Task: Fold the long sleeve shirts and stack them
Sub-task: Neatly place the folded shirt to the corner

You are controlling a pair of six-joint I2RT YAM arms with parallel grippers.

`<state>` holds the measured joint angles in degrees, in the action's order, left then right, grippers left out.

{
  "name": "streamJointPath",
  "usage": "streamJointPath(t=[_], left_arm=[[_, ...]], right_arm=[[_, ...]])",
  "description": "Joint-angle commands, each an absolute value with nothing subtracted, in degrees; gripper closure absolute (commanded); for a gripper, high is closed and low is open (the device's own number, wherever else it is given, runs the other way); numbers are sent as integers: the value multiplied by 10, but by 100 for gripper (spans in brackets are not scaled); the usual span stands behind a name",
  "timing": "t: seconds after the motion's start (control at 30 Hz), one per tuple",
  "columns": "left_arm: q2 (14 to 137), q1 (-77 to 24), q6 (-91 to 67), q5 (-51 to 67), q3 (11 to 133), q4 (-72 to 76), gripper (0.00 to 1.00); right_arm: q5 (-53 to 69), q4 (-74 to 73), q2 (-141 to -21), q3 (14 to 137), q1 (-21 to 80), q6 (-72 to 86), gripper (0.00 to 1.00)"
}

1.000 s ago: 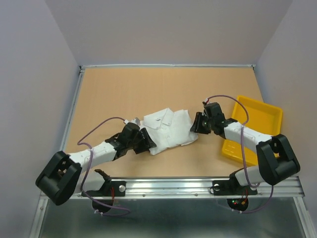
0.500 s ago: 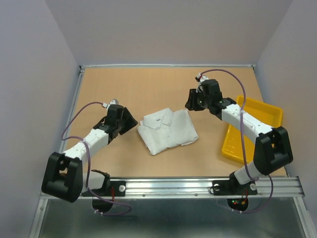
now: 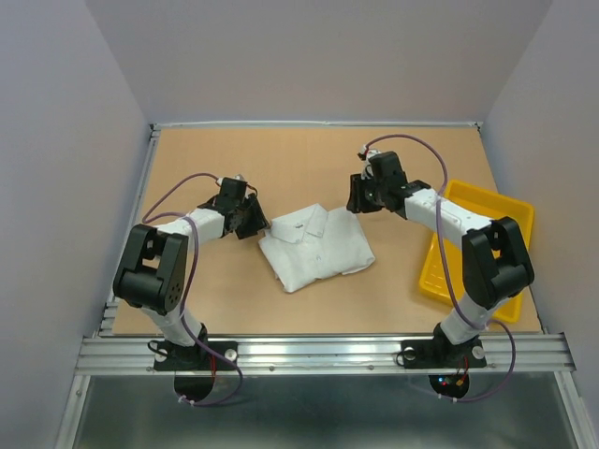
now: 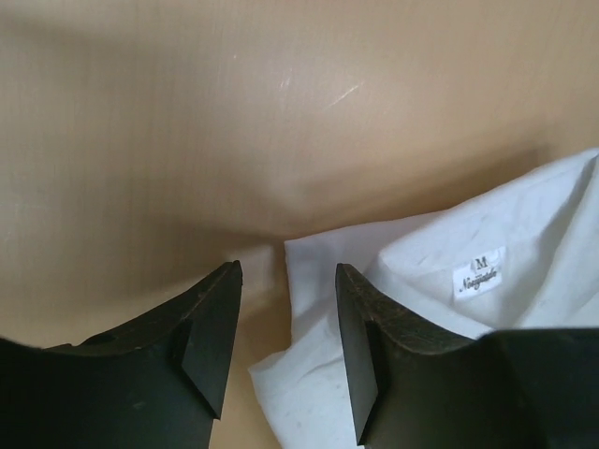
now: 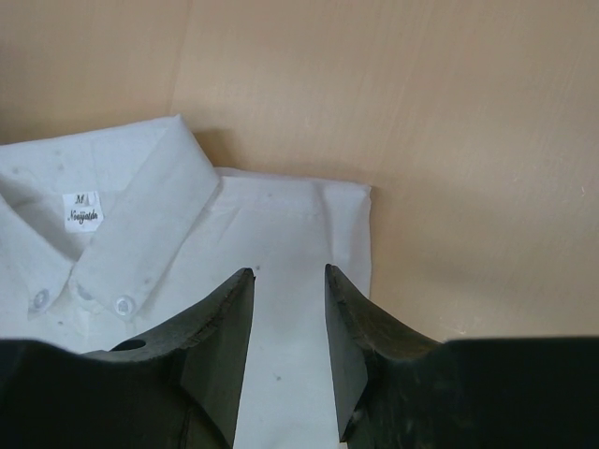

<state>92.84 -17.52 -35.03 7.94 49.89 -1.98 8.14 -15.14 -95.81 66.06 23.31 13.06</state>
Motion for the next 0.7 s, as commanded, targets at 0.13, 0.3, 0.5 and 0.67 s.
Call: streamJointPath(t=[0.13, 0.3, 0.5, 0.67], left_arm=[[963, -188, -330, 104, 529, -36, 49], [984, -192, -336, 98, 539, -40, 54], [993, -193, -335, 91, 540, -46, 67], [1001, -198, -335, 91, 537, -46, 84]], right_arm=[[78, -149, -985, 711, 232, 112, 57], [82, -149, -998, 721, 232, 105, 57], [88, -149, -1005, 727, 232, 101, 57], [82, -148, -1012, 729, 232, 105, 56]])
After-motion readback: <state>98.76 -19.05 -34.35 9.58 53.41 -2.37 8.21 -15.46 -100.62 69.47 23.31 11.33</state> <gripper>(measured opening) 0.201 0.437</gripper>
